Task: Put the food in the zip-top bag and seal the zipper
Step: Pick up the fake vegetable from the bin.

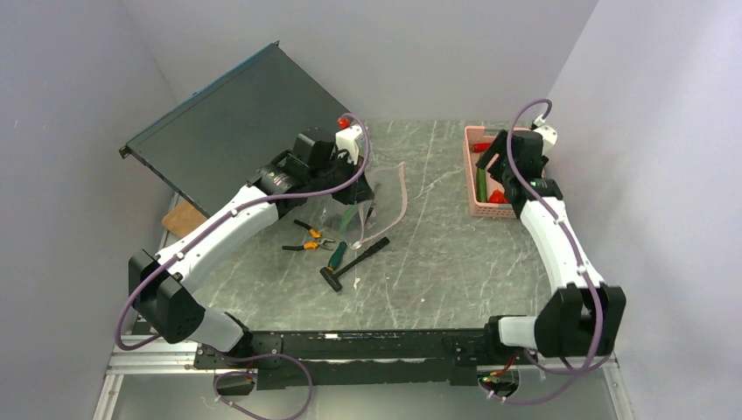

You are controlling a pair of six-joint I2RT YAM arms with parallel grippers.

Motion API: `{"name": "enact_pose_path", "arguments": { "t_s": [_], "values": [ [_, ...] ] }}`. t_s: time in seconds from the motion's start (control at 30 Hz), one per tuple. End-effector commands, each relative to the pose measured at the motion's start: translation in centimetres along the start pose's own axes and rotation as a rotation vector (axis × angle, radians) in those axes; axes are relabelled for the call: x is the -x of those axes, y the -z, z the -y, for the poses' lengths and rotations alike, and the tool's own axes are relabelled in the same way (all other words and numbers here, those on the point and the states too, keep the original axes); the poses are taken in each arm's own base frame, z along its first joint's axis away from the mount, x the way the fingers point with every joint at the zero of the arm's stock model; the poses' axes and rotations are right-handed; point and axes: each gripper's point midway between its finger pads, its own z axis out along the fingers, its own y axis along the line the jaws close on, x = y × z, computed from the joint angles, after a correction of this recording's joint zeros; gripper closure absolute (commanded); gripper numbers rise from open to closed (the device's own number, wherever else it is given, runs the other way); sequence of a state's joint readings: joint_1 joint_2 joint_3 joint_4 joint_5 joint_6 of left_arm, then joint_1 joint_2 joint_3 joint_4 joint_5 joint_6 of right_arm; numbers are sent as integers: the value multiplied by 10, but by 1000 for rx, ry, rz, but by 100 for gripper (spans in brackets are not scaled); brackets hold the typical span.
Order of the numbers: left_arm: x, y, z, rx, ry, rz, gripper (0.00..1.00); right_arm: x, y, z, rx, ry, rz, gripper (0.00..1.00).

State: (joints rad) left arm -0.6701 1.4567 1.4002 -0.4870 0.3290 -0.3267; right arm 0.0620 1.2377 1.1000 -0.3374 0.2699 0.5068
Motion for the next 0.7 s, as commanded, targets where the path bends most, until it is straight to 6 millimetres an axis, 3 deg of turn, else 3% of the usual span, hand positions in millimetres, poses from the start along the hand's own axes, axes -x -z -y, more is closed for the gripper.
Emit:
{"name": "enact_pose_path", "arguments": {
  "t_s": [0.0, 0.17, 0.3, 0.4, 0.67],
  "values": [
    [14, 3, 11, -40, -21, 34, 100, -5, -30, 12, -18, -52, -89, 20],
    [13, 1, 9, -34, -22, 29, 100, -13, -77, 22, -29, -26, -179, 23],
    [13, 2, 10, -38, -23, 28, 100, -24, -116, 31, -44, 21, -261, 32],
    [13, 2, 12, -45, -23, 28, 100, -49, -147, 39, -48, 69, -367, 40],
    [10, -3, 10, -46, -16, 10, 100, -76, -194, 50, -81, 151, -446, 41]
  ]
}}
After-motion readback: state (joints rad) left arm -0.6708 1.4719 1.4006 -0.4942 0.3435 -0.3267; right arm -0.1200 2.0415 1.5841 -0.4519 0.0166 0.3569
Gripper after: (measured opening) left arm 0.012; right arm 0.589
